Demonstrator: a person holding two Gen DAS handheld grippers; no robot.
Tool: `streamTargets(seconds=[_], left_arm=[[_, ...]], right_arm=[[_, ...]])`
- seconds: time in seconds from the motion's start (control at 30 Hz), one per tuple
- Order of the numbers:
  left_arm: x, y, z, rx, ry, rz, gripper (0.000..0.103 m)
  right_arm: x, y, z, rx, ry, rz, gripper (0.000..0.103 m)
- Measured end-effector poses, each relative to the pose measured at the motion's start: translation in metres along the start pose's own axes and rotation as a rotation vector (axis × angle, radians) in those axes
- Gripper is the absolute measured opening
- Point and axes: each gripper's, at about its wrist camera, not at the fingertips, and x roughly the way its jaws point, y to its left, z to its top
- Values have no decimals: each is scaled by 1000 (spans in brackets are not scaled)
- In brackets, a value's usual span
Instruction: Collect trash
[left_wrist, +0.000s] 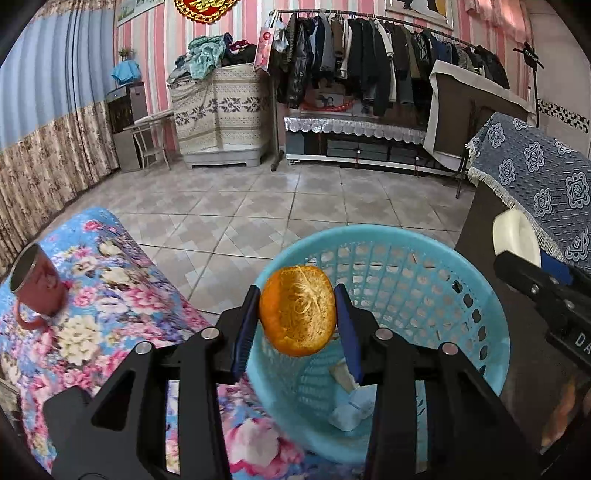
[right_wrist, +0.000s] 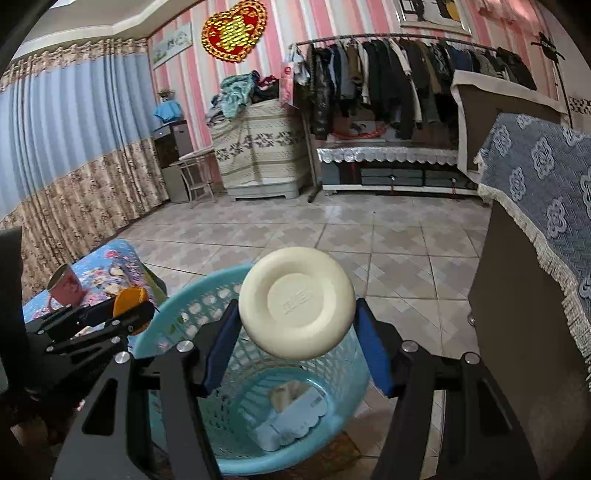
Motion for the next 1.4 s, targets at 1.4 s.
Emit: streamTargets(seconds=[1.4], left_arm=[[-134, 127, -2, -213, -135, 265, 98]], right_arm=[[6, 77, -12, -86, 22, 33, 95]])
